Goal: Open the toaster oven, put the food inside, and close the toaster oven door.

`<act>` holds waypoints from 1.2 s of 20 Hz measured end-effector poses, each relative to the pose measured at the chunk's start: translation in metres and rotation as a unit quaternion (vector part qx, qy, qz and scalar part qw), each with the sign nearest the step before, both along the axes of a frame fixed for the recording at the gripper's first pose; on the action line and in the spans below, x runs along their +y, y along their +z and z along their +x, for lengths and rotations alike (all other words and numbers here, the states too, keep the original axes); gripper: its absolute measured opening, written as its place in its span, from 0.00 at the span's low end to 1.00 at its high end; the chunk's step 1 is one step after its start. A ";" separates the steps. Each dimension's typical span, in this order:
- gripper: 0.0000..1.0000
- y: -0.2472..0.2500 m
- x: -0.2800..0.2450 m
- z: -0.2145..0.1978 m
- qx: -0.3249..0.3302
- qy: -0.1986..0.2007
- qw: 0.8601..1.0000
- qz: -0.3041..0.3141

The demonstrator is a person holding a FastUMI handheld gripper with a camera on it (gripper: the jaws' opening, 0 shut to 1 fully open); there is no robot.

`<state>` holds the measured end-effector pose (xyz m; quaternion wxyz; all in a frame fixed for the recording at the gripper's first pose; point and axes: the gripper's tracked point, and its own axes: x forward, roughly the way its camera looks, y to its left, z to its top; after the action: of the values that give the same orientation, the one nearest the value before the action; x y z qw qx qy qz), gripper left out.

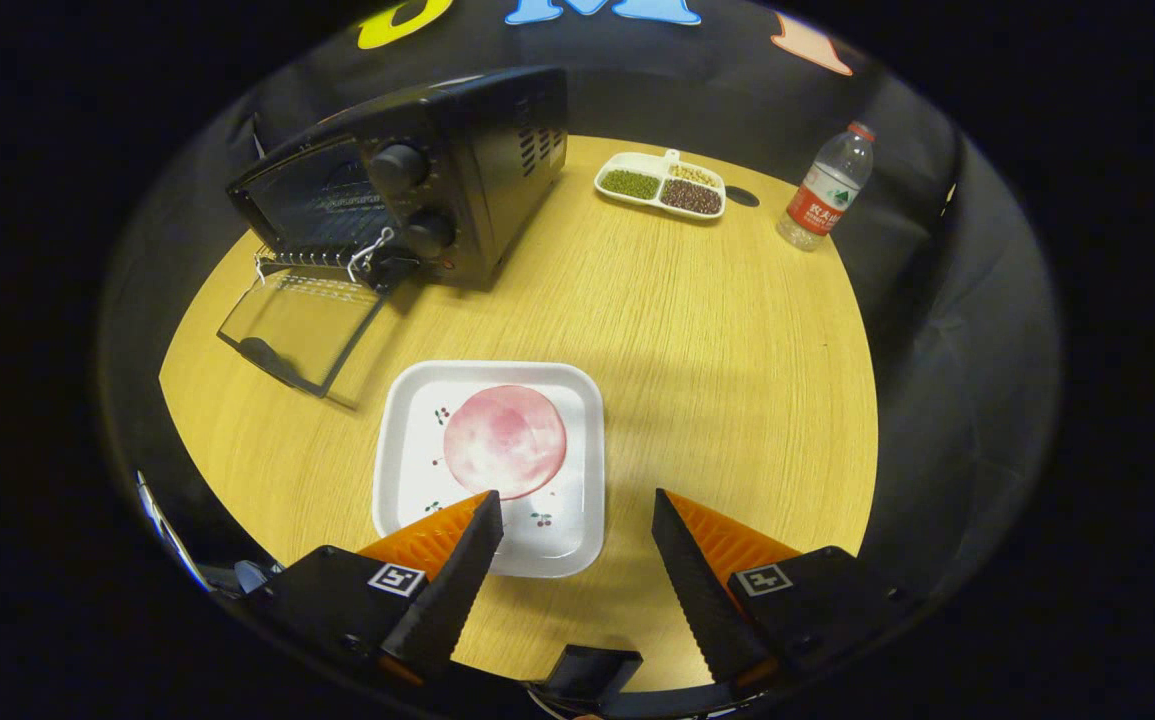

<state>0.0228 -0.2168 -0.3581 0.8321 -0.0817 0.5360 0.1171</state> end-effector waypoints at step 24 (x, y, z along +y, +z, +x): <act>0.06 -0.034 0.000 0.004 0.093 -0.041 0.992 0.071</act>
<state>0.0270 -0.2167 -0.3923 0.7866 0.0109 0.6040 0.1282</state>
